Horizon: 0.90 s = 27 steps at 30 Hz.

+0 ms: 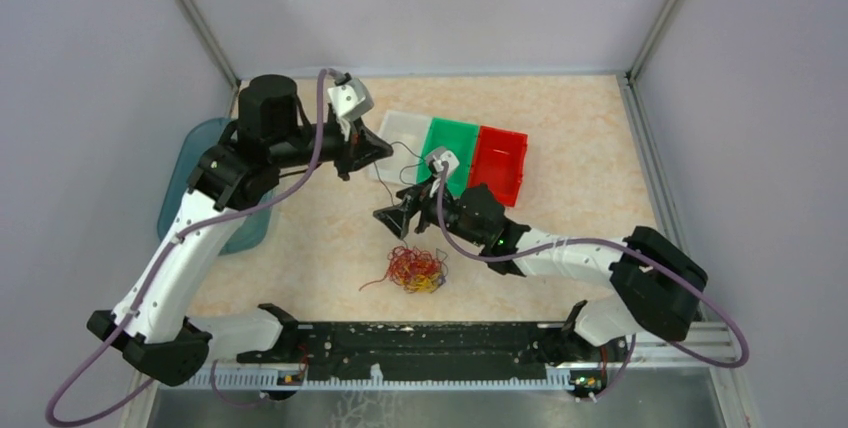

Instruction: Untangle the cables

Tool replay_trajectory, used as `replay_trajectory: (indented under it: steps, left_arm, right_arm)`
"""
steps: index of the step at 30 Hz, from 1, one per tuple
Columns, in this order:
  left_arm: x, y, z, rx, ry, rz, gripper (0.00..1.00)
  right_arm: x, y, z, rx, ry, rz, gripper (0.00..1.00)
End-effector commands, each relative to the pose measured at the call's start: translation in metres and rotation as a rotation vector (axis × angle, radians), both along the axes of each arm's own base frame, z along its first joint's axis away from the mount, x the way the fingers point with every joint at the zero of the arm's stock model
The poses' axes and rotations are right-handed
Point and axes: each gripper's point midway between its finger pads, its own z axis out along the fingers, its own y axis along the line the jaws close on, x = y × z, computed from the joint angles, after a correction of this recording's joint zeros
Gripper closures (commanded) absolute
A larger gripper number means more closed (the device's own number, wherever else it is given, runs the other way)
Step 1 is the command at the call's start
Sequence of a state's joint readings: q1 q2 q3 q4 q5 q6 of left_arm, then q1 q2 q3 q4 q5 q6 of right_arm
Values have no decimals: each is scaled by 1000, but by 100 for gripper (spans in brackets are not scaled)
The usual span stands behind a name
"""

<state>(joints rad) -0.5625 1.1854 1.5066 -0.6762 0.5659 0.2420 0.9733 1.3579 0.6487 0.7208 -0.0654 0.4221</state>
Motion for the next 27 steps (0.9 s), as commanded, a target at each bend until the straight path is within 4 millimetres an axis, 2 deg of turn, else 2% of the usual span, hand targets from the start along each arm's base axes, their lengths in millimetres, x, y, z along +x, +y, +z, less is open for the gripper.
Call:
replay_trajectory:
  steps: [1, 9, 13, 17, 21, 27]
  left_arm:
    - [-15, -1, 39, -72, -37, -27, 100]
    - [-17, 7, 113, -171, -233, -1, 100]
    - [-20, 9, 136, -218, -279, 5, 100]
    - [-28, 8, 145, -248, -279, -22, 100]
    - [-35, 8, 148, -257, -288, -45, 100]
    - [-37, 11, 139, -241, -294, -47, 100]
  right_arm:
    - [-2, 24, 34, 111, -3, 58, 22]
    - [10, 33, 23, 118, 51, 17, 35]
    - [15, 37, 22, 116, 62, 0, 39]
    - [19, 46, 22, 118, 73, 2, 41]
    - [21, 46, 30, 137, 64, -5, 41]
    - [15, 25, 49, 149, 21, -33, 39]
